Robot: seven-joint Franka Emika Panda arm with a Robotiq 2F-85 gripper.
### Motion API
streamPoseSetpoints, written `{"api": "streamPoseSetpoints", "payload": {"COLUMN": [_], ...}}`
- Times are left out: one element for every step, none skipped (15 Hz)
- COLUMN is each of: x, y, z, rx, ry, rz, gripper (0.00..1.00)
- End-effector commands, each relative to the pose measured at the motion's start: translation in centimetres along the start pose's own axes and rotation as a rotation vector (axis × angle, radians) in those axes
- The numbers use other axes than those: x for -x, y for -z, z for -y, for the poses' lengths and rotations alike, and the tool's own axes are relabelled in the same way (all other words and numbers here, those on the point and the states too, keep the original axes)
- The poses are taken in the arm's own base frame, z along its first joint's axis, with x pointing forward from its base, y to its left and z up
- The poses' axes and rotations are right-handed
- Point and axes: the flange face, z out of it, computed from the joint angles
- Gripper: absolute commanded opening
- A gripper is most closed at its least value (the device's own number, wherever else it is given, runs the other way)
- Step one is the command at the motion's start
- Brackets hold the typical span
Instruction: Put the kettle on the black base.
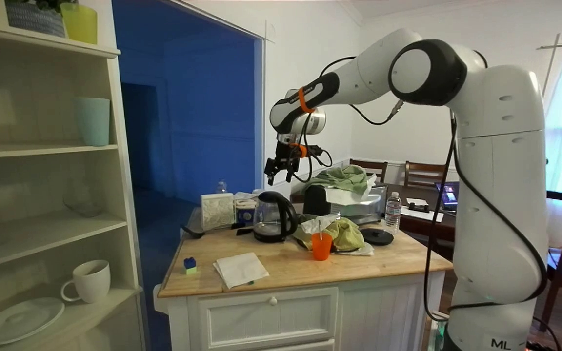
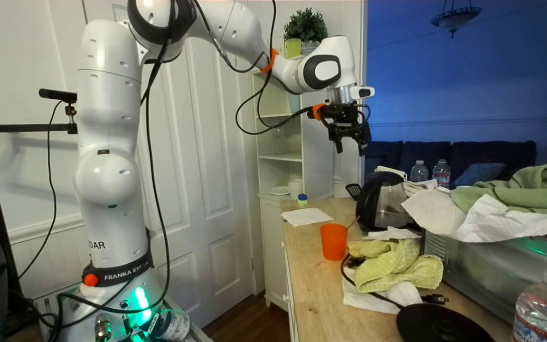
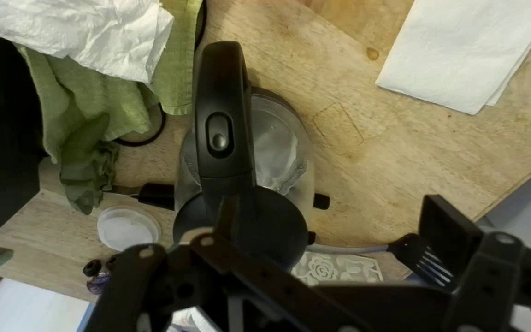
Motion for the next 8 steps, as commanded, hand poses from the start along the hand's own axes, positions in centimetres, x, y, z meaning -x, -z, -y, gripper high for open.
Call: {"api": "streamPoseSetpoints", "payload": {"x": [-2.0, -0.7, -0.8, -0.8, -0.8, -0.8, -0.9, -0.9], "y": [-2.8, -1.9, -2.7, -3.0, -2.9, -2.8, -2.6, -2.5], "z": [-2.1, -1.3, -1.6, -1.7, -1.6, -1.4, -1.3, -1.3], "rx": [-0.038, -0.01, -0.009, -0.008, -0.009, -0.01, -0.011, -0.011], "ry": [-0.013, -0.012, -0.014, -0.015, -0.014, -0.012, -0.01, -0.01], "rz": [0.016, 0.017, 0.025, 0.03, 0.029, 0.026, 0.023, 0.022], "gripper": [1.0, 1.0, 1.0, 1.0, 1.0, 1.0, 1.0, 1.0]}}
